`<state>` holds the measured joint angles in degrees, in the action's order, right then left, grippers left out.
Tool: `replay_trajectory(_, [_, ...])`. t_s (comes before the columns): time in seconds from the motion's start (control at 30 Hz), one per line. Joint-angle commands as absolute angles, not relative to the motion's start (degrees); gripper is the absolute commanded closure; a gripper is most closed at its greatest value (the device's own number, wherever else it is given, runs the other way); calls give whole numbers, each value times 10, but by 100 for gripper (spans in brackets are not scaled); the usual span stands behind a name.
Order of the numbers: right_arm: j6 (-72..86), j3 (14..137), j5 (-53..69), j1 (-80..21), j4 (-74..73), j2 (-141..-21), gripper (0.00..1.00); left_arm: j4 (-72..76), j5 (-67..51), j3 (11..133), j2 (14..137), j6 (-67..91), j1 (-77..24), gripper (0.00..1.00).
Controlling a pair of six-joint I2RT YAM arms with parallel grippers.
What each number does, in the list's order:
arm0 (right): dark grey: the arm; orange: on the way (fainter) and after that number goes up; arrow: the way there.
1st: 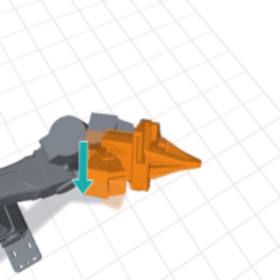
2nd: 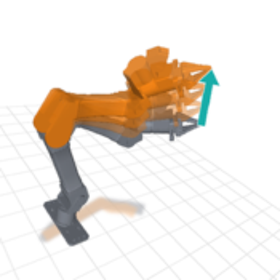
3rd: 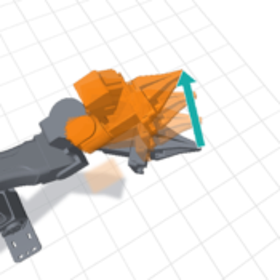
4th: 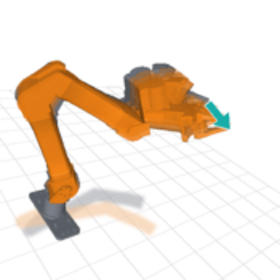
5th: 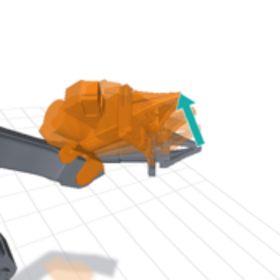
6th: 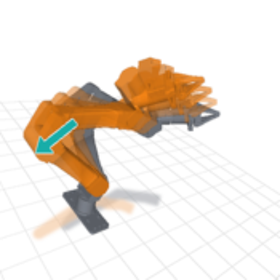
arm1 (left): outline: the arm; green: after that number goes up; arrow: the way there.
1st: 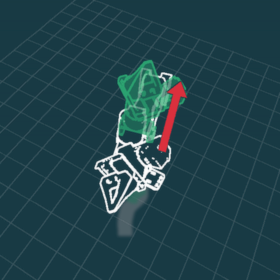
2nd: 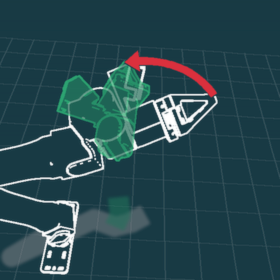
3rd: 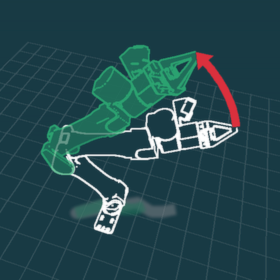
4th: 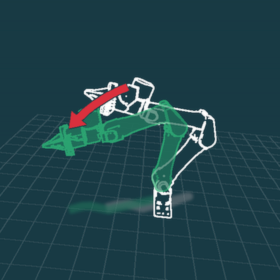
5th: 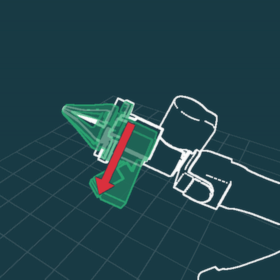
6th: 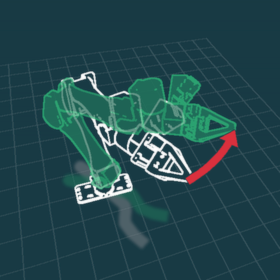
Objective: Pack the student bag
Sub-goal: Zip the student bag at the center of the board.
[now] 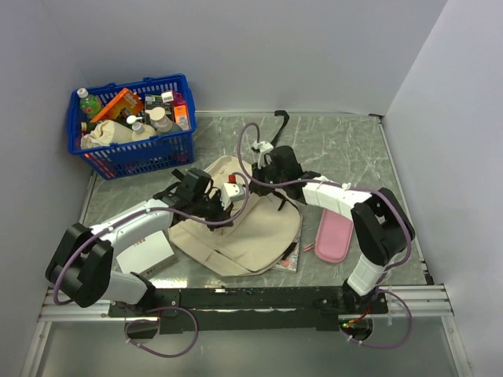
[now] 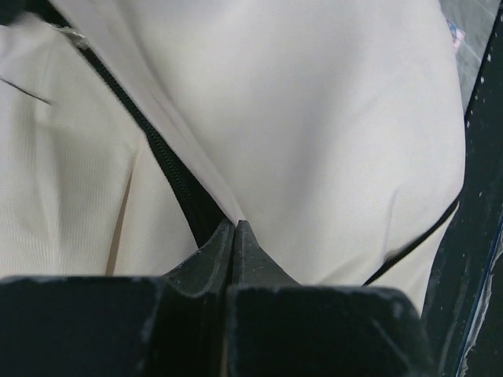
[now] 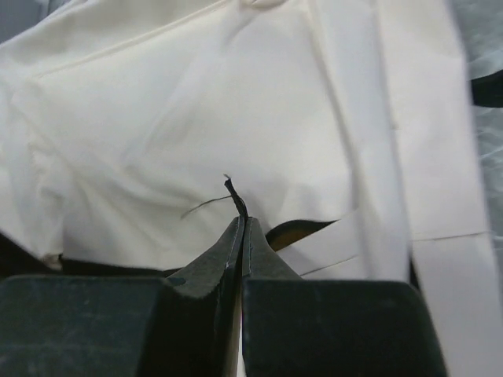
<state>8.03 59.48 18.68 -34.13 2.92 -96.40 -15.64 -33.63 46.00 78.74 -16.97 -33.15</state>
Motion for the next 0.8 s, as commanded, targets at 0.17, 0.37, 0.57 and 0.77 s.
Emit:
replay_trajectory(0.17, [55, 699, 113, -295, 19, -1029, 100, -261, -387, 493, 762, -212, -361, 99])
replay_trajectory(0.37, [62, 736, 69, -278, -15, -1068, 100, -287, -387, 511, 757, -228, -365, 99])
replay_trajectory(0.57, [92, 677, 76, -276, 27, -997, 64, -307, -351, 513, 751, -241, -363, 96])
replay_trajectory(0.77, [124, 621, 11, -271, -26, -929, 45, -322, -302, 550, 764, -235, -360, 71])
